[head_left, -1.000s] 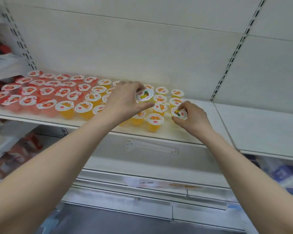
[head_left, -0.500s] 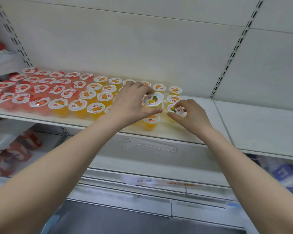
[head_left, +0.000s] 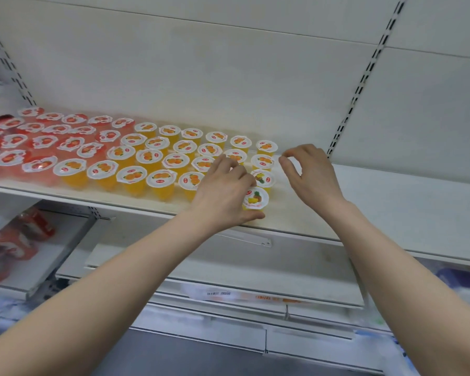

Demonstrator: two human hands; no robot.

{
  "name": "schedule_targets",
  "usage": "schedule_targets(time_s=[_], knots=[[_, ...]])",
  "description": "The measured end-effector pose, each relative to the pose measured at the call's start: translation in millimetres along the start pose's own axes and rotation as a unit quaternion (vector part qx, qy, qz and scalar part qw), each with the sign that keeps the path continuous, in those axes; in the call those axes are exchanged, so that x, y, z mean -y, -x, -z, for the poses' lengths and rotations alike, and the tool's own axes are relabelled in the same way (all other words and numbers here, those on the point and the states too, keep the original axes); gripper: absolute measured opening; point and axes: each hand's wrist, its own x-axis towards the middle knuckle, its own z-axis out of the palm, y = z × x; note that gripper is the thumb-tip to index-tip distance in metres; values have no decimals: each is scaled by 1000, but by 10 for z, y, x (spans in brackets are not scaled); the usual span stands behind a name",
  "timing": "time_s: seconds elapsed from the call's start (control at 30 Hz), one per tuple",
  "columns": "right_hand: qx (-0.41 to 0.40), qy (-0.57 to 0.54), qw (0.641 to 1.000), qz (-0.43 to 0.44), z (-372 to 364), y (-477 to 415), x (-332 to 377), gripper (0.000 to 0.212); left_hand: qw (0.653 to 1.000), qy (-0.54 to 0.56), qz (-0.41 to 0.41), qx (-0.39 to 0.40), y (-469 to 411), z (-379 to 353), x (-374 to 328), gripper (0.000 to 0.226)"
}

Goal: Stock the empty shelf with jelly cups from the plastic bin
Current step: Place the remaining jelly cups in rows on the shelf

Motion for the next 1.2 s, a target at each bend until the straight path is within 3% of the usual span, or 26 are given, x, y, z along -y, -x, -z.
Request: schedule_targets(time_s=[0.4, 0.63, 0.83, 1.2], knots=[[1, 5, 999, 36, 25, -143, 78, 34, 999, -28, 15, 4, 2, -105, -24, 74], [2, 35, 997, 65, 2, -143, 210, 35, 998, 2, 49, -44, 99, 30, 157, 70], [0, 73, 990, 120, -102, -129, 650, 51, 993, -34, 95, -67, 340, 344, 738, 62], [9, 75, 972, 221, -762, 5, 2215, 51, 981, -113, 145, -65, 1646, 957, 2160, 55]])
